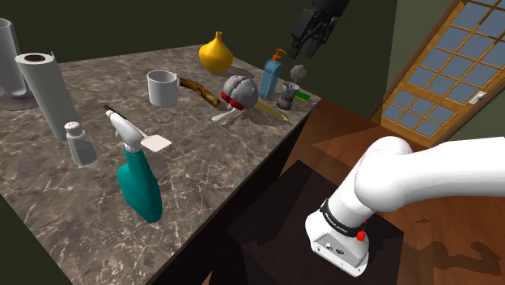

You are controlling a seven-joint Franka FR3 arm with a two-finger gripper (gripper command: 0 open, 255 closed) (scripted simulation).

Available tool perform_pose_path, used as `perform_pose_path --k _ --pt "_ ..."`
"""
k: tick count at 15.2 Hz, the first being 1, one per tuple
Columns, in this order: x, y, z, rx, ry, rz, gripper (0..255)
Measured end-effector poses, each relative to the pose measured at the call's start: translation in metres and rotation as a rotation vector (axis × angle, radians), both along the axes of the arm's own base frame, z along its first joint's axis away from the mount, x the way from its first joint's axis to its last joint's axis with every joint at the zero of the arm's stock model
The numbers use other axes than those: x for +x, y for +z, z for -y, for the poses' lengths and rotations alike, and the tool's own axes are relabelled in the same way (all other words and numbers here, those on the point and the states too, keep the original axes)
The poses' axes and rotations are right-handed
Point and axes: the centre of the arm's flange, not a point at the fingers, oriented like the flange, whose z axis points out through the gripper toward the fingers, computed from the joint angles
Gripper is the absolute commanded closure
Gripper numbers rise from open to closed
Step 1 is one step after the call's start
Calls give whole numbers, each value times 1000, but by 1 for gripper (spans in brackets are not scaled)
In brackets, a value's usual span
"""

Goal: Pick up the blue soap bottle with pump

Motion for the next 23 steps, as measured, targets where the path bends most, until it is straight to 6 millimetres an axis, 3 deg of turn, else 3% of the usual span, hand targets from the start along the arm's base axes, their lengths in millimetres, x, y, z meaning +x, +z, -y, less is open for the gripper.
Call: perform_pose_path --k 2,5,23 --pt "4 -2 4 -2 -1 -1 0" --pt "26 -8 27 -11 -6 -7 0" --pt "171 -54 204 -76 -38 -48 0"
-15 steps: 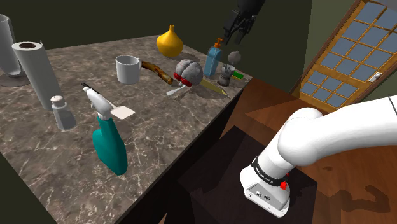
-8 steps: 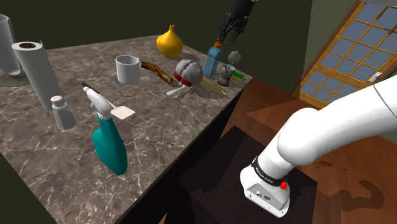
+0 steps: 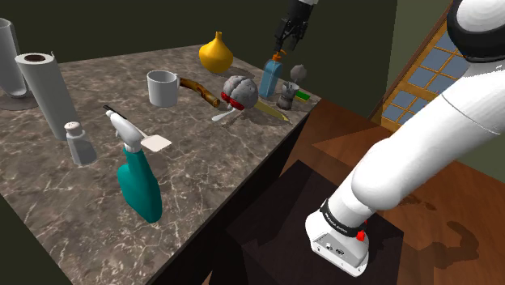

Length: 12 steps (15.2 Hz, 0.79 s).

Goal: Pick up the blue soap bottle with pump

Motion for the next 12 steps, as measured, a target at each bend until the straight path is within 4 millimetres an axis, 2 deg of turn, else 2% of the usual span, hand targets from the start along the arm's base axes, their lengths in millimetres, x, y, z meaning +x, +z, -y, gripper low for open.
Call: perform_pose_path --k 9,12 --pt "73 -23 88 -34 -16 -20 0" --pt "80 -36 98 -38 -17 -22 0"
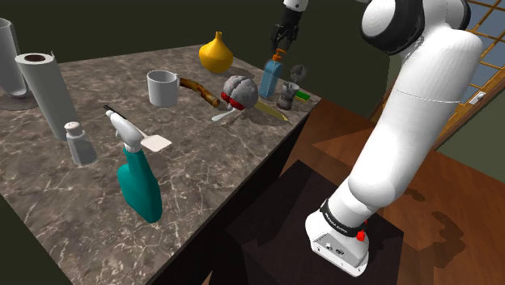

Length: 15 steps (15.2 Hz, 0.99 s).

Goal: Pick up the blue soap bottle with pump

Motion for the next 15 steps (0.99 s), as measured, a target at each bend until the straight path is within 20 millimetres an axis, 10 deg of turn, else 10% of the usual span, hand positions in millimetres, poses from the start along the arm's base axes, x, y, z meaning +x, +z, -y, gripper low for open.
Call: perform_pose_path --k 6,7,15 --pt "0 -28 0 0 0 0 0" --pt "0 -29 0 0 0 0 255" --pt "0 -29 0 -1 1 1 255"
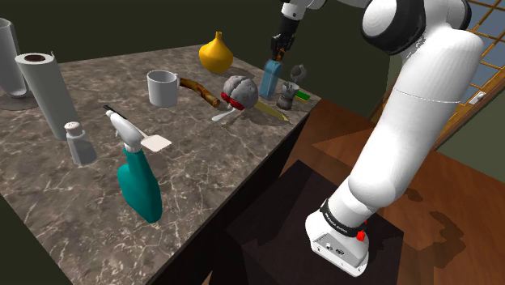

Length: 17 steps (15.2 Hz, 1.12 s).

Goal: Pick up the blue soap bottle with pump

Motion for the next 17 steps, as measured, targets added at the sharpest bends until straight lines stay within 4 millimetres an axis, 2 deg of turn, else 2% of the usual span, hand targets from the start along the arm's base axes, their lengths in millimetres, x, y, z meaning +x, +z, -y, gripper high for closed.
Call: perform_pose_path --k 2,5,17 --pt "0 0 0 0 0 0 255" --pt "0 10 0 0 0 -1 255" --pt "0 72 0 0 -1 -1 255"
